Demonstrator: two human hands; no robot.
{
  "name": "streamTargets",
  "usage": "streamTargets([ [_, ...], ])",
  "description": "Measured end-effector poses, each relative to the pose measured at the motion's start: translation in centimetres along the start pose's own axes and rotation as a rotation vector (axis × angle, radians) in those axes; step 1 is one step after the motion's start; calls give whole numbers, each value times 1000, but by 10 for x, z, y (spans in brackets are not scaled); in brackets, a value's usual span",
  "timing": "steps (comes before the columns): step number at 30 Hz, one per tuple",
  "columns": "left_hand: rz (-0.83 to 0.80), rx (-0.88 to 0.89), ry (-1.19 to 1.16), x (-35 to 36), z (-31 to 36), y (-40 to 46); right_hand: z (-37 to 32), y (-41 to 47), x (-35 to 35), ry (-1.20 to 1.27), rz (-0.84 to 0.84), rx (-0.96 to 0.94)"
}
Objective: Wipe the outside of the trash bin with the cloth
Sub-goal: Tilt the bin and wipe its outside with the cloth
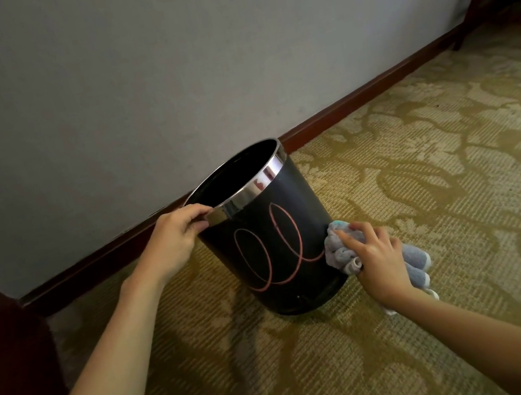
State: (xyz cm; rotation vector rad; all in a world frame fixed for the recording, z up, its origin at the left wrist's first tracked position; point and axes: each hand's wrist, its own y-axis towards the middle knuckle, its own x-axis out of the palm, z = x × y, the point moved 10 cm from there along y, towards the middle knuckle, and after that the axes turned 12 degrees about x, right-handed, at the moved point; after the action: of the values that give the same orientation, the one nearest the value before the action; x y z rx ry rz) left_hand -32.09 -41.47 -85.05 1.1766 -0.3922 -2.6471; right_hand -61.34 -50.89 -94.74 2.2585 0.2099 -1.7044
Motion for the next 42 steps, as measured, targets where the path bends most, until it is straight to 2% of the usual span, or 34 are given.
streamTargets([
  [7,28,-36,-40,8,8,-3,7,2,0,33,-3,37],
  [20,-20,-52,194,36,59,16,42,2,8,203,-131,183],
  [29,39,-142,230,8,58,6,30,-4,9,204,-187,123],
  [34,22,-189,219,-16,41,-5,32,-4,10,228,-209,181],
  [39,49,-181,174,-24,39,-10,13,-7,16,216,-255,119],
  [42,92,-173,158,-23,40,-9,4,-7,18,228,-243,152],
])
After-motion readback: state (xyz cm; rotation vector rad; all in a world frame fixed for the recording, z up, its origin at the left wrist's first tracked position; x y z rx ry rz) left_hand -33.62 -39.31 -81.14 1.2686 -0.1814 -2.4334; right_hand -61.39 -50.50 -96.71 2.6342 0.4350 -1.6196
